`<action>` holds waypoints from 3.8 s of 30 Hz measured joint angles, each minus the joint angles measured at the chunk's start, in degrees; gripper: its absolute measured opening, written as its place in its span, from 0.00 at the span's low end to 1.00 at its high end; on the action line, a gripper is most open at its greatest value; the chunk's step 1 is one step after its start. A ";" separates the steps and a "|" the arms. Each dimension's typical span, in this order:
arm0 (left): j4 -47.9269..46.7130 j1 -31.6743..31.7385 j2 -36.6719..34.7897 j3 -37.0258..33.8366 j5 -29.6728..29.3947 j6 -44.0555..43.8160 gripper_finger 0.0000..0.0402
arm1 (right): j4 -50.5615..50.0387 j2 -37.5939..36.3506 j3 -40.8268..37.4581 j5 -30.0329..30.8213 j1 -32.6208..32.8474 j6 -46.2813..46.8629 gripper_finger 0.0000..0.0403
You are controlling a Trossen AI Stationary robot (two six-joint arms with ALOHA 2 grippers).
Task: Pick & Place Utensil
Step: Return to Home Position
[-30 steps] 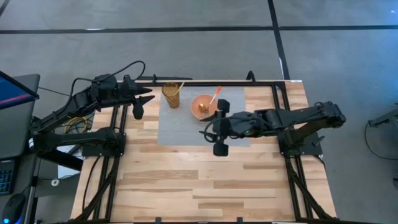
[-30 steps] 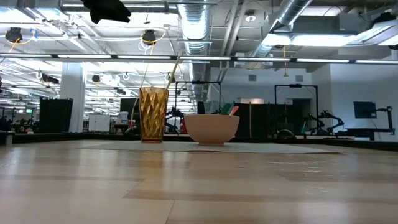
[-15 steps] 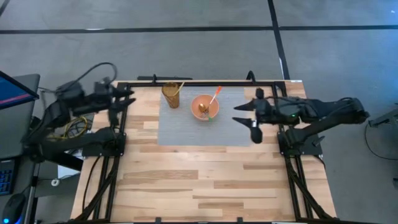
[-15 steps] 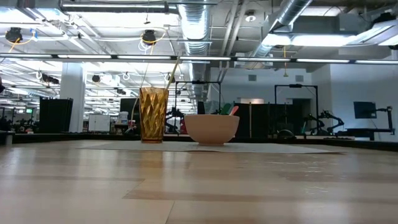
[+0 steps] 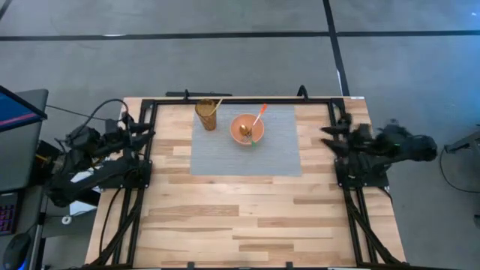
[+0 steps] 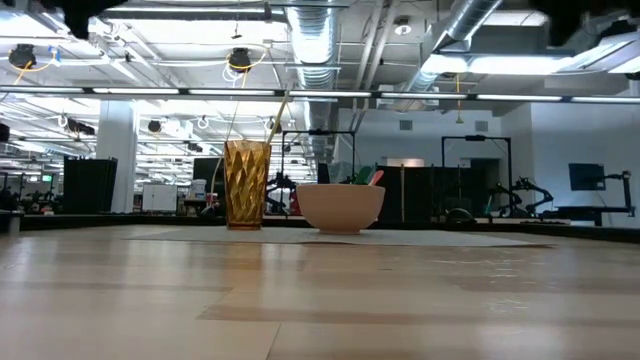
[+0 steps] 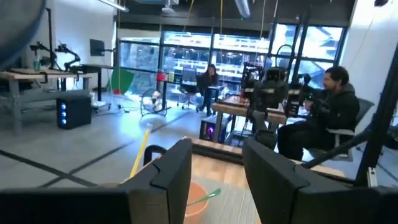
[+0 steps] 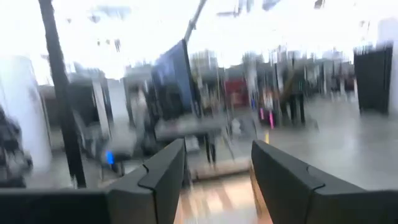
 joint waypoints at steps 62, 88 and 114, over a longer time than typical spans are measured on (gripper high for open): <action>38.73 0.01 0.77 -31.29 3.14 -7.29 0.36 | 14.20 -7.37 -24.05 0.14 -0.72 1.67 0.45; 38.75 0.01 0.77 -31.27 3.14 -7.29 0.36 | 14.20 -7.37 -24.07 0.14 -0.71 1.70 0.45; 38.75 0.01 0.78 -31.25 3.13 -7.29 0.36 | 14.19 -7.37 -24.08 0.14 -0.71 1.70 0.46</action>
